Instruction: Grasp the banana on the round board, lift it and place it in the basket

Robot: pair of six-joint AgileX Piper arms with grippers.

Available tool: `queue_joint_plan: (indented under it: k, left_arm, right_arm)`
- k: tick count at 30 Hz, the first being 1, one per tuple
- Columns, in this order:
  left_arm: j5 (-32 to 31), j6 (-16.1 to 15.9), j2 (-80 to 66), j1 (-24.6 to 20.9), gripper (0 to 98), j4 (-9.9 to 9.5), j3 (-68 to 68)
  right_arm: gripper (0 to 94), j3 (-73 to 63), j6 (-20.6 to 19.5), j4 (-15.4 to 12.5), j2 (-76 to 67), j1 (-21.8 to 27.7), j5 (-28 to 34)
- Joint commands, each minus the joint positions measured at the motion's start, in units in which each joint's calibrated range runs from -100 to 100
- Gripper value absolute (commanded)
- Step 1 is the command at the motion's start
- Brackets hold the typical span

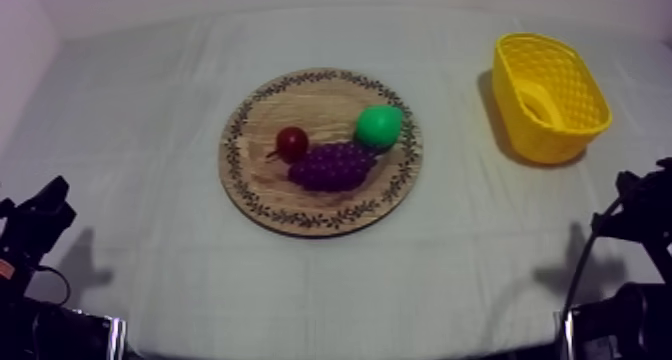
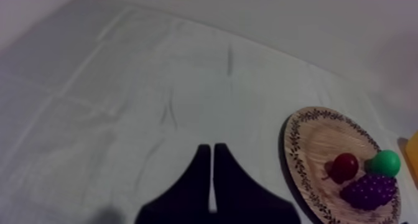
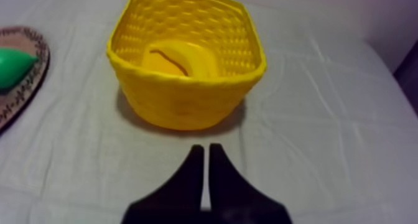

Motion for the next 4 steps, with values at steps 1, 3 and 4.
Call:
queue_joint_plan:
  k: [1, 3, 4]
  left_arm:
    - [0.02, -0.01, -0.01, 0.01, 0.1, -0.02, 0.01]
    - [0.02, -0.01, -0.01, 0.01, 0.1, -0.02, 0.01]
    - [0.02, -0.01, -0.01, 0.01, 0.1, -0.02, 0.01]
  right_arm:
    - [0.5, 0.04, 1.65, 0.00, -0.03, -0.04, -0.15]
    - [0.5, 0.04, 1.47, 0.00, -0.03, -0.04, -0.15]
    - [0.5, 0.04, 1.40, 0.00, -0.04, -0.04, -0.15]
